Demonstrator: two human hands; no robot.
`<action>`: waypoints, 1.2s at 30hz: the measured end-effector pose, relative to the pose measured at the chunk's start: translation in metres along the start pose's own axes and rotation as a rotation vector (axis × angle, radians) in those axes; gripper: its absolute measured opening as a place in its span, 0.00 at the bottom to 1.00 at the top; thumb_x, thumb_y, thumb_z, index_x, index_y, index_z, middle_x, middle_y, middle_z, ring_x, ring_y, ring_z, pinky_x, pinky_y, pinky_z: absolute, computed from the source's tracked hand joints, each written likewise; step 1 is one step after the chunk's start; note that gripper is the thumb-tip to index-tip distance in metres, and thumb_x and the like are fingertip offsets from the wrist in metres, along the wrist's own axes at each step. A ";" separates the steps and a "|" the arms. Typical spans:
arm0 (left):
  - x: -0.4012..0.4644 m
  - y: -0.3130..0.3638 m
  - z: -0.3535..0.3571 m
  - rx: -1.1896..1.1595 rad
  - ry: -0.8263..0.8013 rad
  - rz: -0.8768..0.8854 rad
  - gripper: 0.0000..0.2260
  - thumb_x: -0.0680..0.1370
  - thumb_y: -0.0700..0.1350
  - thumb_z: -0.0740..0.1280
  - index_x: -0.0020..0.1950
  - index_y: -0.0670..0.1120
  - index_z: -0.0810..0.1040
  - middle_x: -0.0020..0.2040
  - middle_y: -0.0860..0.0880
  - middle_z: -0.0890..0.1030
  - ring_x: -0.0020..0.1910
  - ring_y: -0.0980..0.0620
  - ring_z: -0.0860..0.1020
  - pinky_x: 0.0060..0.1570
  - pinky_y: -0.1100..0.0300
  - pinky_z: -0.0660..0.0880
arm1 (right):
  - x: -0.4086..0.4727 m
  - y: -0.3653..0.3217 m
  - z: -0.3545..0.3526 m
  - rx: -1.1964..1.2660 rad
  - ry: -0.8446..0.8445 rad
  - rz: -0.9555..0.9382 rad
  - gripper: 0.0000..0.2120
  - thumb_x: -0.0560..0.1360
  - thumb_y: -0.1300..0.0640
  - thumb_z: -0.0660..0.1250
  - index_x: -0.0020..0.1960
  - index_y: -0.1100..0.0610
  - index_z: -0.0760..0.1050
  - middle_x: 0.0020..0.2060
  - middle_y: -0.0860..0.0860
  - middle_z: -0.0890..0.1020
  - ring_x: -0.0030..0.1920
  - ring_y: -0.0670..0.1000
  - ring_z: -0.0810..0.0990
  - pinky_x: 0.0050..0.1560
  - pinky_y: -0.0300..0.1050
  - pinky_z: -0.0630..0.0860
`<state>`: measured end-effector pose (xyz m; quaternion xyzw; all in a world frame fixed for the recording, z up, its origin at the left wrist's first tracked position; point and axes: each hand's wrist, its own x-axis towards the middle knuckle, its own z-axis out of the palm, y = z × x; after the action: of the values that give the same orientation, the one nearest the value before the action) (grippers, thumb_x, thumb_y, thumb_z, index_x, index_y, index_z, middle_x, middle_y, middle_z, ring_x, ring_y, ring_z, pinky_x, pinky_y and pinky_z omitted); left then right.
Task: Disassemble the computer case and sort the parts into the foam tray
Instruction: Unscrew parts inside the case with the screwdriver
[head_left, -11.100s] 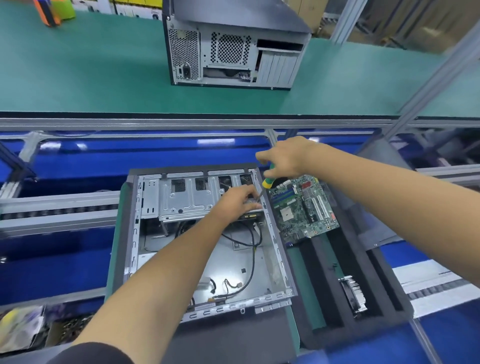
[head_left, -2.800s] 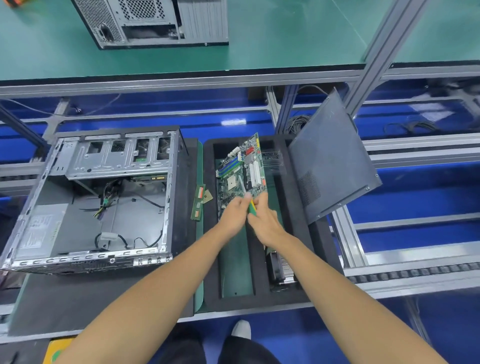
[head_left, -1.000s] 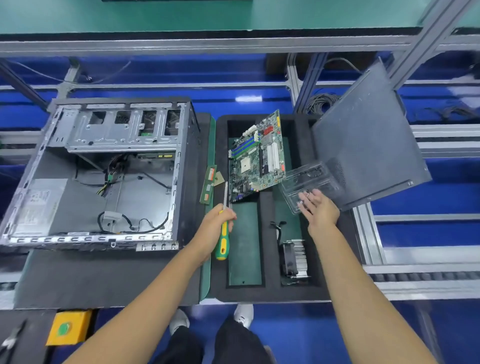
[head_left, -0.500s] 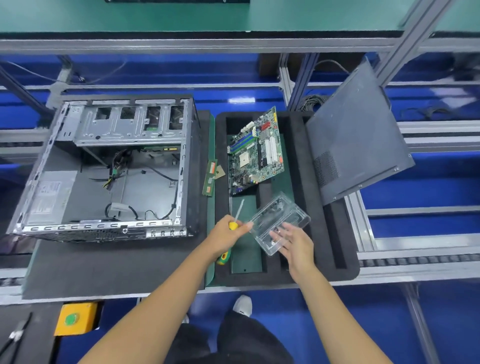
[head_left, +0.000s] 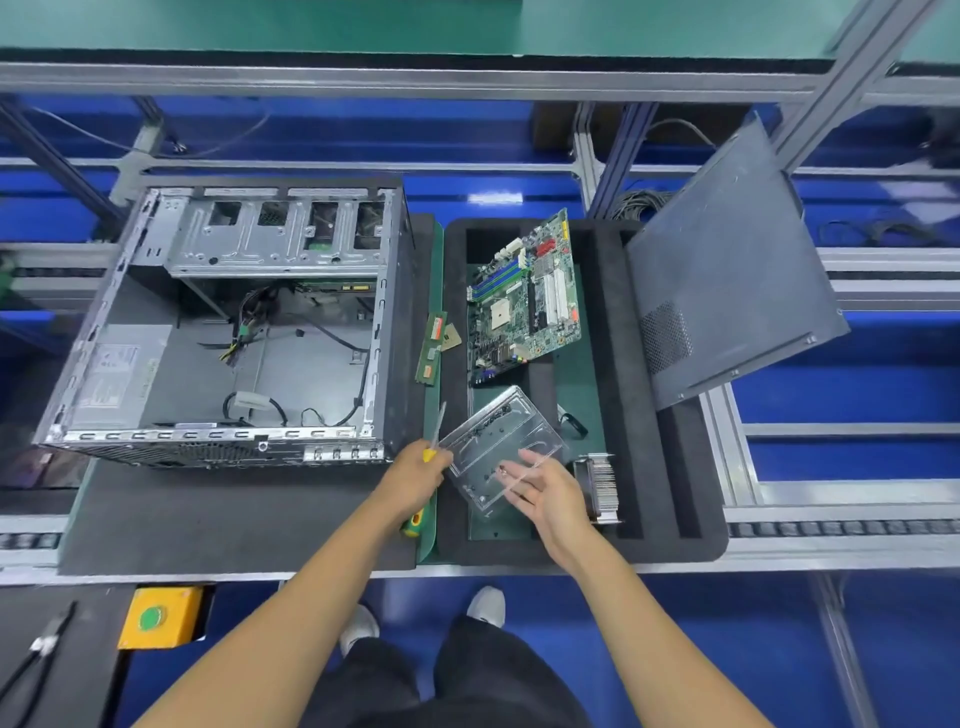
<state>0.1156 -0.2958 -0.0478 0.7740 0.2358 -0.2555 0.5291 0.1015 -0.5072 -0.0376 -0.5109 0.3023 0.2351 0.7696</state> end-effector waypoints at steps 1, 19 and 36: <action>-0.001 0.001 -0.001 0.013 -0.006 -0.011 0.09 0.81 0.48 0.64 0.46 0.44 0.76 0.32 0.48 0.73 0.32 0.49 0.69 0.40 0.54 0.65 | 0.002 -0.001 -0.002 -0.028 0.013 -0.003 0.12 0.83 0.64 0.54 0.60 0.60 0.74 0.51 0.56 0.87 0.51 0.55 0.87 0.53 0.49 0.81; -0.008 0.019 0.003 0.223 -0.019 -0.077 0.11 0.79 0.46 0.66 0.38 0.45 0.73 0.29 0.48 0.71 0.30 0.48 0.68 0.34 0.57 0.63 | 0.033 -0.032 -0.031 -0.506 0.137 -0.175 0.19 0.82 0.60 0.58 0.69 0.45 0.71 0.50 0.46 0.84 0.46 0.47 0.77 0.42 0.40 0.72; 0.013 0.053 0.012 0.543 -0.016 -0.155 0.13 0.82 0.47 0.66 0.42 0.40 0.76 0.49 0.36 0.82 0.43 0.42 0.76 0.39 0.57 0.68 | 0.027 -0.018 -0.018 -1.099 0.337 -0.438 0.09 0.79 0.61 0.67 0.42 0.54 0.70 0.44 0.51 0.74 0.38 0.49 0.75 0.34 0.45 0.73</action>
<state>0.1573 -0.3235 -0.0230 0.8651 0.2127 -0.3552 0.2831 0.1289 -0.5290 -0.0499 -0.9133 0.1425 0.1090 0.3656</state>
